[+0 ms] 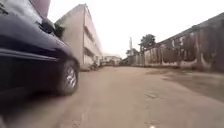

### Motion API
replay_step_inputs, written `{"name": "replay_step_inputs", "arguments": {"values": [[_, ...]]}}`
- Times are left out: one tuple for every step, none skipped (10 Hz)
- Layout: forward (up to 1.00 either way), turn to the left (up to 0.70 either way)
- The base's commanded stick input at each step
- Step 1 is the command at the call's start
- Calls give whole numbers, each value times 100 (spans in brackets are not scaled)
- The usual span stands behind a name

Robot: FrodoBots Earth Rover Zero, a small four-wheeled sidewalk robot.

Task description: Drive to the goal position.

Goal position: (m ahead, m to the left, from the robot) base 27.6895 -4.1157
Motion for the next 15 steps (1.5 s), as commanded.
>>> {"name": "replay_step_inputs", "arguments": {"values": [[70, 0], [70, 0], [70, 0], [70, 0], [70, -3], [70, -5], [70, -1], [70, 0], [70, 0], [70, 0], [70, 0], [70, 0], [70, 0], [70, -3], [70, 0]]}}
